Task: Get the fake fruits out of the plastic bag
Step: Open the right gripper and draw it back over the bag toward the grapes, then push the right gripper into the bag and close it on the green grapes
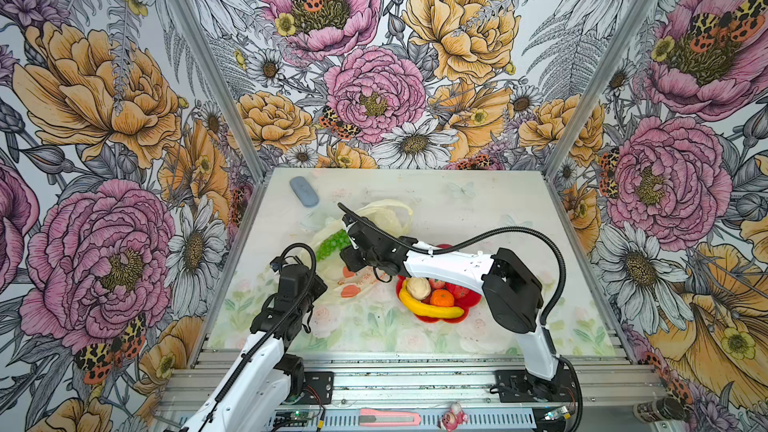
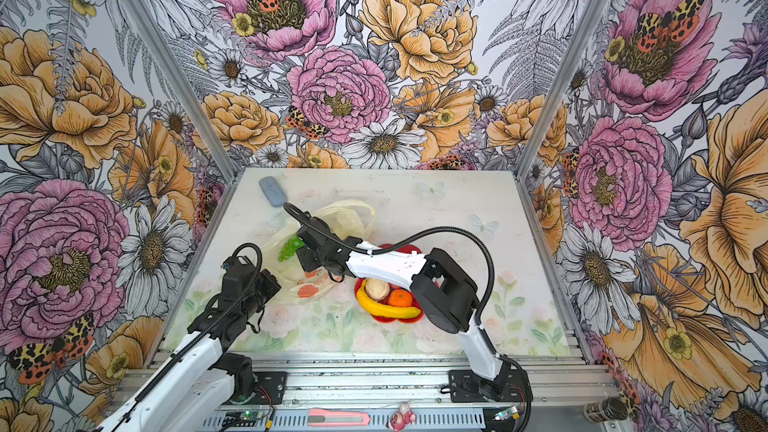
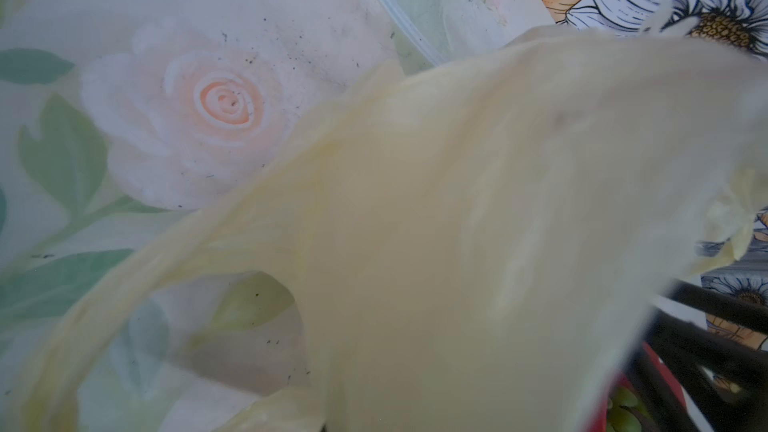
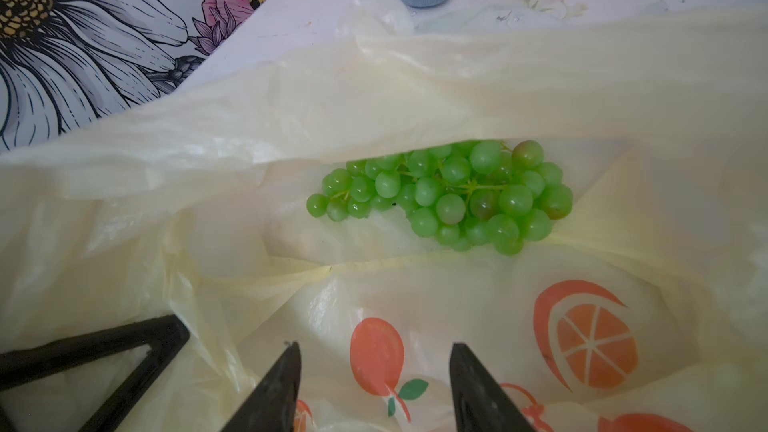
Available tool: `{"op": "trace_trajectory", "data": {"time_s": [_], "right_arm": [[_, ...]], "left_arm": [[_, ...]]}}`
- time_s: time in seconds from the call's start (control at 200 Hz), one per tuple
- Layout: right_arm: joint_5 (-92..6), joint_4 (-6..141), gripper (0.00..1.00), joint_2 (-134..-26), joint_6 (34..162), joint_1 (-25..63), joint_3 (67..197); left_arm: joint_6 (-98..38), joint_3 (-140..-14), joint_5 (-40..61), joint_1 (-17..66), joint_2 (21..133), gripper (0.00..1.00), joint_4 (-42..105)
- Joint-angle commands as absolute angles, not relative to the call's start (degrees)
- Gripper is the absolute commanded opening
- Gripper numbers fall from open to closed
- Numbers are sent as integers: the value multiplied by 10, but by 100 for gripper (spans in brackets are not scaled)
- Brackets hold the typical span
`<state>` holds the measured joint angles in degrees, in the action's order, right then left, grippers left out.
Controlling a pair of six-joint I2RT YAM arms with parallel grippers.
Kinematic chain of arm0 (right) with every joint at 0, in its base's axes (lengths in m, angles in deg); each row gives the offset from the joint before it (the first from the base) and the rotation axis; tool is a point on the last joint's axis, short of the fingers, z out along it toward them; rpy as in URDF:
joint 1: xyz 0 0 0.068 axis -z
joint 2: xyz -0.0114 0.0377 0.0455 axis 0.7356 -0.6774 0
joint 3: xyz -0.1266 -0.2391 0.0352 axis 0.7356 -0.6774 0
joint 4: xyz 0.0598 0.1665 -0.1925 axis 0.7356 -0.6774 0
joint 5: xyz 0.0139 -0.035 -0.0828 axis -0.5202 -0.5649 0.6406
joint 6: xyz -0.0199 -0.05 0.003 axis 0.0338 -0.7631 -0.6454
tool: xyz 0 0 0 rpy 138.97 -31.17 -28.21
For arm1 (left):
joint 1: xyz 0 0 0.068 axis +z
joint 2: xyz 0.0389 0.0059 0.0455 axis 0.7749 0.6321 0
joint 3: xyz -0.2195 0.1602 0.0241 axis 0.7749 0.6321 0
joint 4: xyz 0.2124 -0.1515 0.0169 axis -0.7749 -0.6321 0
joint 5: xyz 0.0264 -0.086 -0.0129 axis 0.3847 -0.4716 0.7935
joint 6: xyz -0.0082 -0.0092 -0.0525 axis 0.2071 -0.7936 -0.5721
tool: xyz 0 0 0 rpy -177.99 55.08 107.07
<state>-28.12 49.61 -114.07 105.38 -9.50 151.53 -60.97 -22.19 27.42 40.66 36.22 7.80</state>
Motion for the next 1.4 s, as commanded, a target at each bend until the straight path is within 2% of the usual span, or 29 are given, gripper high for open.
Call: {"op": "trace_trajectory", "data": {"time_s": [0.0, 0.245, 0.465, 0.866, 1.096, 1.396], "right_arm": [[-271, 517, 59, -1171, 1081, -92, 1553], [-280, 532, 60, -1230, 1117, -96, 1593], [-264, 560, 67, -1211, 1139, -64, 1559], [-362, 646, 78, -1234, 1269, 16, 1536], [-387, 667, 79, -1257, 1310, 33, 1545], [-367, 659, 76, -1276, 1331, 32, 1551]], "left_arm": [[-646, -207, 266, 427, 362, 0, 58], [-663, -204, 278, 434, 353, 0, 26], [-654, -201, 268, 433, 347, 0, 30], [-637, -200, 255, 425, 344, 0, 43], [-629, -197, 248, 426, 348, 0, 57], [-628, -194, 242, 425, 349, 0, 64]]}}
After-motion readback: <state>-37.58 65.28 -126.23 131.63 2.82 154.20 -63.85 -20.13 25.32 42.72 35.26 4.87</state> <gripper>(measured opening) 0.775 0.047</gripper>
